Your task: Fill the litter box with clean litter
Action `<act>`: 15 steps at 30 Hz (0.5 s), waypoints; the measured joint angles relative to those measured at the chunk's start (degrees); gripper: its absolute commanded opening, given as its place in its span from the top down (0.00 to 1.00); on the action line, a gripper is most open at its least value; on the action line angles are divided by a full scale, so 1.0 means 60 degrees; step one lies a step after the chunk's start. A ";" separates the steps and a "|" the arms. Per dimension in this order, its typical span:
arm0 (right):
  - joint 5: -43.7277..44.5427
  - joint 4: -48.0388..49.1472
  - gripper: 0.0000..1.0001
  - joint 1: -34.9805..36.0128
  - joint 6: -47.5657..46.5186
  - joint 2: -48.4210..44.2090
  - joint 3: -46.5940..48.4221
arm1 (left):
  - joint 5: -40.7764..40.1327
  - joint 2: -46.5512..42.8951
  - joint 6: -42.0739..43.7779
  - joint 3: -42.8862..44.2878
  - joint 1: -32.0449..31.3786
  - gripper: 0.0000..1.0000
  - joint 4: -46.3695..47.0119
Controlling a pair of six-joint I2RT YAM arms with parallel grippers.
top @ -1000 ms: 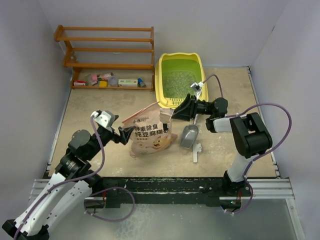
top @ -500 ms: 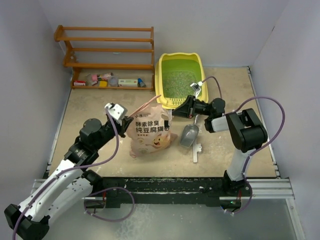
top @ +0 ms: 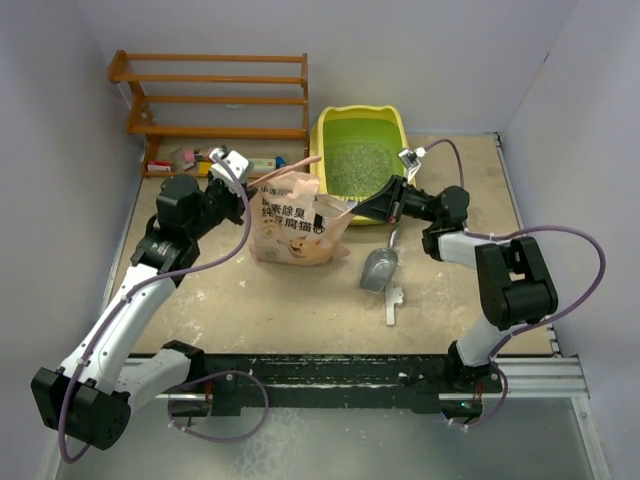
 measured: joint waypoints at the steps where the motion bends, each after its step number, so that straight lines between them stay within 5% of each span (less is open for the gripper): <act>1: 0.0055 -0.0189 1.00 -0.0047 -0.0117 -0.0135 0.0000 | 0.0080 0.0095 0.0015 0.0087 0.0062 1.00 0.0146; 7: 0.0670 -0.1129 1.00 -0.0222 -0.0758 -0.0448 -0.0379 | 0.0393 0.0211 -0.0364 -0.0463 0.0605 1.00 0.0882; 15: 0.0994 -0.1592 1.00 -0.0208 -0.0466 -0.0426 -0.1705 | 0.0568 -0.0040 -0.1344 -0.1144 0.0787 1.00 0.0029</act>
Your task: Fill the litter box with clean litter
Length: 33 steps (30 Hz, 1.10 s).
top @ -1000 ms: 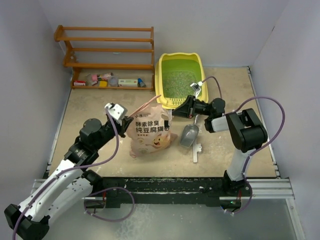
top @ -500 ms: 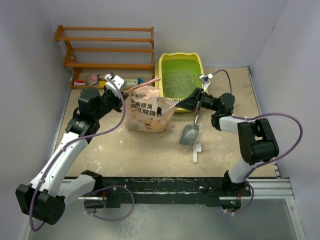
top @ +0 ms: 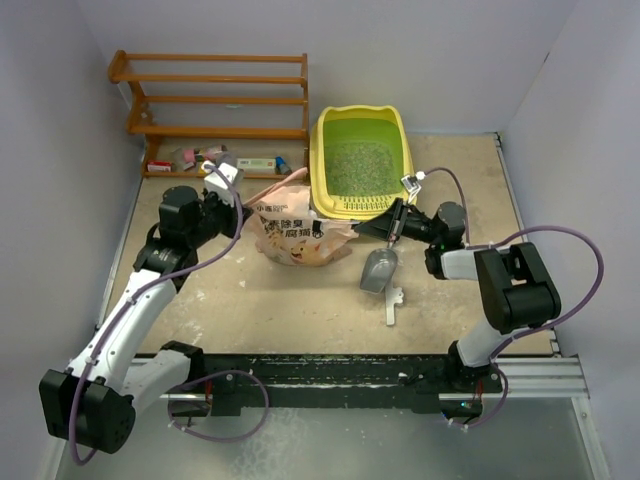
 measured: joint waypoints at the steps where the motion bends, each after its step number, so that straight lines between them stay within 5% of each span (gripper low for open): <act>1: -0.0004 0.0000 1.00 0.0000 0.0109 -0.0007 -0.0073 | 0.0055 -0.0007 -0.0127 0.0000 0.0022 1.00 -0.0153; 5: 0.0004 -0.0240 1.00 0.0004 0.0532 -0.0018 -0.0259 | 0.0087 0.0073 -0.0397 0.0000 0.0113 1.00 -0.0801; 6: 0.0033 -0.0386 1.00 0.0000 0.0586 -0.0044 -0.0259 | 0.0087 0.0084 -0.0415 0.0000 0.0149 0.92 -0.0973; 8: 0.0106 -0.0608 1.00 0.0000 0.0663 -0.0120 -0.0251 | 0.0087 0.0047 -0.0430 -0.0018 0.0171 0.48 -0.1060; 12: 0.0182 -0.1162 1.00 -0.0073 0.0652 -0.0317 -0.0025 | -0.0076 -0.0761 -0.0503 -0.0743 0.0229 0.21 -0.0834; 14: 0.0211 -0.1581 1.00 -0.0106 0.0484 -0.0448 0.0222 | -0.0131 -0.1494 -0.0674 -0.1290 0.0240 0.15 -0.0521; 21: 0.0149 -0.2408 1.00 -0.0062 -0.0262 -0.0554 0.0729 | -0.0102 -0.3439 -0.1559 -0.2798 0.0240 0.12 0.1690; 33: -0.0011 -0.2157 1.00 -0.0055 -0.0459 -0.0073 0.0911 | 0.0663 -0.0583 -0.1727 -0.3213 0.0240 0.20 0.4987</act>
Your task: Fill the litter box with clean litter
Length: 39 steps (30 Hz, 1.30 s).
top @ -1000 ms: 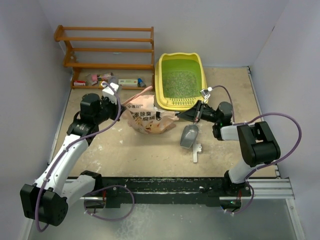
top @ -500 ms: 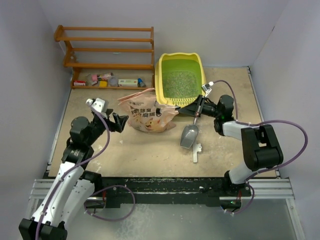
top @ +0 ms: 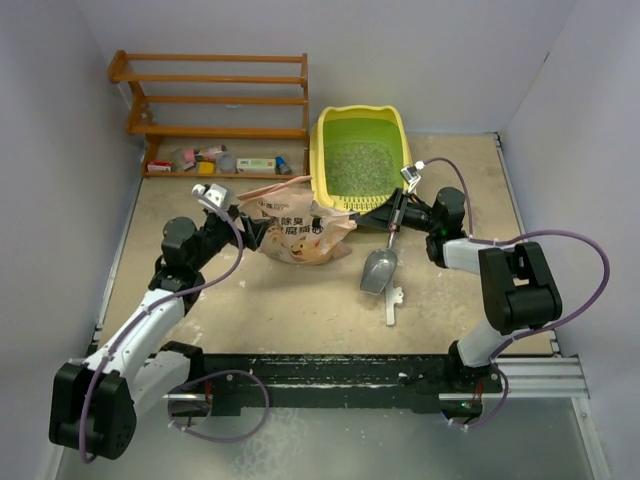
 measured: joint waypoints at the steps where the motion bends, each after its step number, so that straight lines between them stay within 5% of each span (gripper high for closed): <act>1: -0.0025 0.0004 1.00 0.0000 0.0000 0.0000 0.0029 | 0.0168 0.0164 0.0000 -0.0022 0.0004 0.23 0.0259; 7: -0.0120 0.0022 1.00 0.0004 0.0000 0.0011 0.0135 | 0.1005 0.0761 -0.0426 -0.0408 0.0138 0.46 0.2237; 9: -0.0135 0.0055 1.00 0.0004 0.0007 0.0036 0.0135 | 0.1322 0.1151 -0.0663 -0.0452 0.0215 0.64 0.2907; 11: -0.0215 0.0117 1.00 0.0004 0.0026 0.0087 0.0135 | 0.1639 0.1526 -0.0878 -0.0470 0.0313 1.00 0.3432; 16: -0.0350 0.0113 1.00 0.0018 0.0062 0.0109 0.0135 | 0.2295 0.1854 -0.1275 -0.0481 0.0929 1.00 0.3679; 21: -0.0146 -0.0415 1.00 -0.0189 0.0000 -0.0047 0.0062 | 0.2503 0.1494 -0.0984 0.0594 0.1351 1.00 0.0925; 26: 0.0922 -0.3643 1.00 -0.0339 -0.1515 -0.1446 -0.0018 | 0.2412 0.0823 -0.0109 0.1902 0.1388 1.00 -0.2455; 32: 0.1931 -0.6659 1.00 -0.0350 -0.3187 -0.2925 0.0149 | 0.2692 0.0907 0.0590 0.2885 0.1472 1.00 -0.4758; 33: 0.2011 -0.6878 0.96 -0.0350 -0.3377 -0.3024 0.0146 | 0.2779 0.0914 0.0634 0.2900 0.1475 1.00 -0.4874; 35: 0.2033 -0.7031 0.68 -0.0350 -0.3679 -0.3100 0.0146 | 0.2943 0.0889 0.0623 0.2885 0.1490 1.00 -0.4980; 39: 0.1730 -0.6105 0.53 -0.0350 -0.3891 -0.2594 0.0131 | 0.3009 0.0372 0.0576 0.2419 0.1494 1.00 -0.4827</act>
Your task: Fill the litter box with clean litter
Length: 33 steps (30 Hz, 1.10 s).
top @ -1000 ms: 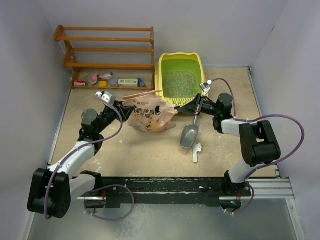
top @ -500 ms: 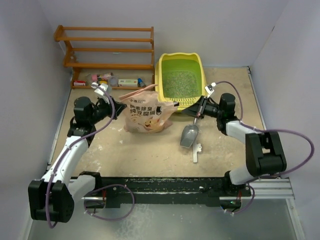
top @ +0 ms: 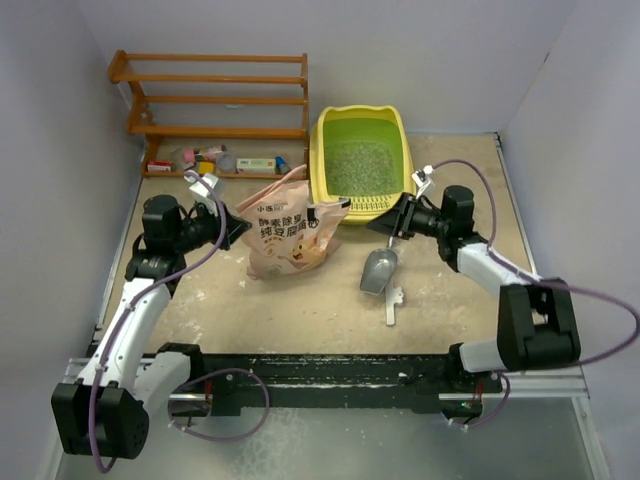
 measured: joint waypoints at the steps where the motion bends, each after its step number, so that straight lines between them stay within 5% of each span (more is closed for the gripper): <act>1: -0.0120 0.0408 0.52 0.0004 0.0000 0.0277 0.0007 | 0.0007 -0.0182 -0.0011 -0.0135 0.0000 1.00 0.0022; 9: -0.1330 0.4160 0.46 0.0306 0.0933 0.3544 0.0765 | 0.0109 -0.0488 -0.0197 -0.0470 0.0000 1.00 0.0277; 29: -0.2608 0.7446 0.46 0.1246 0.1650 0.5468 0.2262 | 0.0372 -0.0386 -0.0419 -0.0674 0.0000 1.00 0.0831; 31: -0.2612 0.7817 0.53 0.1290 0.1825 0.5552 0.2262 | 0.0386 -0.0386 -0.0423 -0.0692 0.0000 0.87 0.0867; 33: -0.2612 0.8251 0.85 0.1337 0.2058 0.5639 0.2262 | 0.0390 -0.0386 -0.0463 -0.0725 0.0000 0.68 0.0925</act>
